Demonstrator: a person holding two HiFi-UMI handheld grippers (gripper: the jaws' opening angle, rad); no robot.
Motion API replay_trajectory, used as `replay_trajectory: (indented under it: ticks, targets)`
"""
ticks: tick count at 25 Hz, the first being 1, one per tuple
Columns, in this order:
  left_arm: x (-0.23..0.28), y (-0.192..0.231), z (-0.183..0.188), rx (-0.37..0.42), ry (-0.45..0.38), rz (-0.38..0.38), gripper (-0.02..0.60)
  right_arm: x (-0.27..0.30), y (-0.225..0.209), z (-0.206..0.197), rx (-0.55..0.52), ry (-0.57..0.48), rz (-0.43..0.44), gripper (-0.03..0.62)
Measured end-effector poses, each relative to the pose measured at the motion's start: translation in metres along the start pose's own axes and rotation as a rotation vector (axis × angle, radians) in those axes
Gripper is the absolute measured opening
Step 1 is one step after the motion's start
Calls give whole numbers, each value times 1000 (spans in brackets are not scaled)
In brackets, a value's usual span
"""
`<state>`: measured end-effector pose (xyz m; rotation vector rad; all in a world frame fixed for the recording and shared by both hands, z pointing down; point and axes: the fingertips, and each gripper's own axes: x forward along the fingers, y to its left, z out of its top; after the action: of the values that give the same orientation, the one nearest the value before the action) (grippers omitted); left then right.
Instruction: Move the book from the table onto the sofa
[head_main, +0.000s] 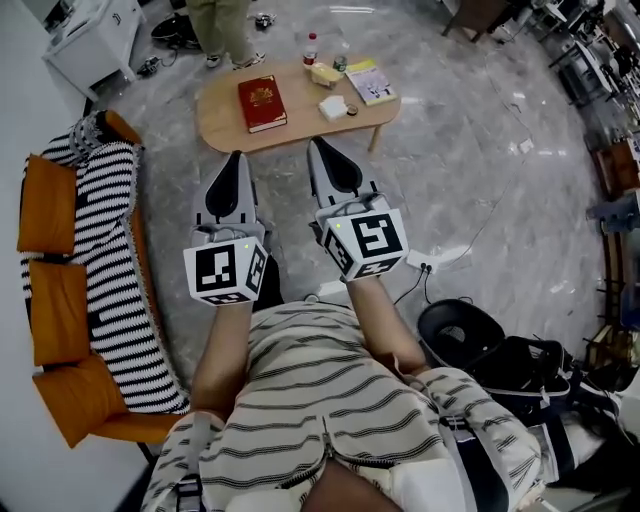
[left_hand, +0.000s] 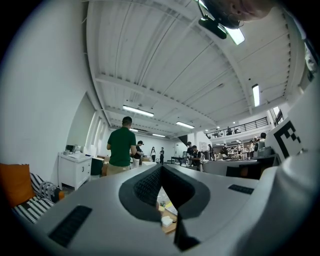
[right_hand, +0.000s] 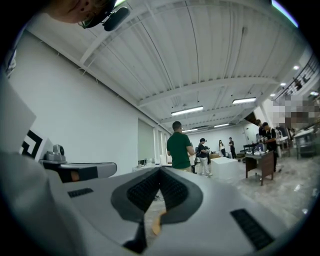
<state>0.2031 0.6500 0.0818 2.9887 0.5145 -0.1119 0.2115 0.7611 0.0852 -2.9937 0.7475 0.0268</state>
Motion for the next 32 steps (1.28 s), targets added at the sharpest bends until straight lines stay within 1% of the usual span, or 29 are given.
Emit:
replay_trajectory:
  ticks: [6, 11, 17, 21, 26, 32]
  targets:
    - [76, 43, -8, -22, 9, -4, 3, 81, -27, -6, -3, 21, -8, 12]
    - [142, 88, -17, -40, 49, -10, 3, 155, -45, -15, 24, 57, -5, 12]
    - [217, 148, -26, -66, 83, -26, 3, 248, -59, -26, 35, 92, -41, 12]
    - [260, 187, -39, -88, 111, -40, 3, 304, -68, -37, 43, 112, -70, 12]
    - [300, 215, -56, -103, 150, -66, 3, 351, -79, -50, 32, 142, -104, 12]
    - [335, 232, -91, -129, 227, -67, 3, 387, -96, -85, 64, 220, -117, 12]
